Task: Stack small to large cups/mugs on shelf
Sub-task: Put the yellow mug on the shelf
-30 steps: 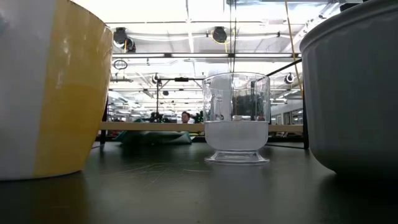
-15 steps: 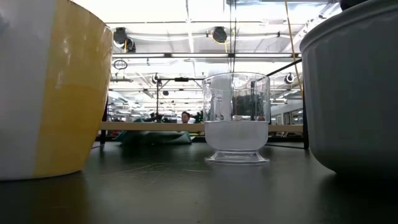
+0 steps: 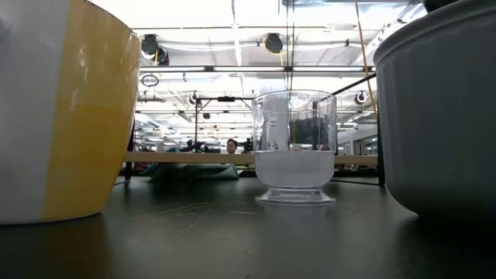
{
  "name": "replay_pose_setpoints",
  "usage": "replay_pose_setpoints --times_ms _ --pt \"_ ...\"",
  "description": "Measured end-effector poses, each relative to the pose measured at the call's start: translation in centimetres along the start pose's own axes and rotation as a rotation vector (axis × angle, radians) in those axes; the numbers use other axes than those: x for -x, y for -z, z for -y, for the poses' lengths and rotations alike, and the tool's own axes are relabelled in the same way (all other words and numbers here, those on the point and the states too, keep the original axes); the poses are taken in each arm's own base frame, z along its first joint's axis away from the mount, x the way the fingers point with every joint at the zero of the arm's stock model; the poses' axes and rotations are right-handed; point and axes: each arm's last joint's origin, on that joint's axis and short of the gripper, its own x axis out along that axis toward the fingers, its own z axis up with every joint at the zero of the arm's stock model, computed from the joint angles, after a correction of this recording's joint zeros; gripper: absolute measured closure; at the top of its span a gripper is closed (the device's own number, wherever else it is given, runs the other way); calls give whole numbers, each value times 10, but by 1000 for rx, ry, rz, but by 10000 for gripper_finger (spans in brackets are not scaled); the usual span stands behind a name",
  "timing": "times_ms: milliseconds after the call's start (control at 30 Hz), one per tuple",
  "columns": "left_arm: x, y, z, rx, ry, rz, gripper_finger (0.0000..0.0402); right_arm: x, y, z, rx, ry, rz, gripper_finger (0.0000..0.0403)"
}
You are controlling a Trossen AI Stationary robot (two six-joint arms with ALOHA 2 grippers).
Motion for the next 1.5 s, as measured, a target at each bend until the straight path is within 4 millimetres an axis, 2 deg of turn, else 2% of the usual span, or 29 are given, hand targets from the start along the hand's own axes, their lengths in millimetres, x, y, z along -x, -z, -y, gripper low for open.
replay_pose_setpoints --times_ms 567,933,1500 --pt "0 0 0 1 0 0 369 0 -1 0 47 0 7 379" --pt "0 -8 0 25 -29 78 369 0 0 0 46 0 -1 378" --pt "0 -7 0 1 -32 68 369 0 2 0 44 2 -22 378"
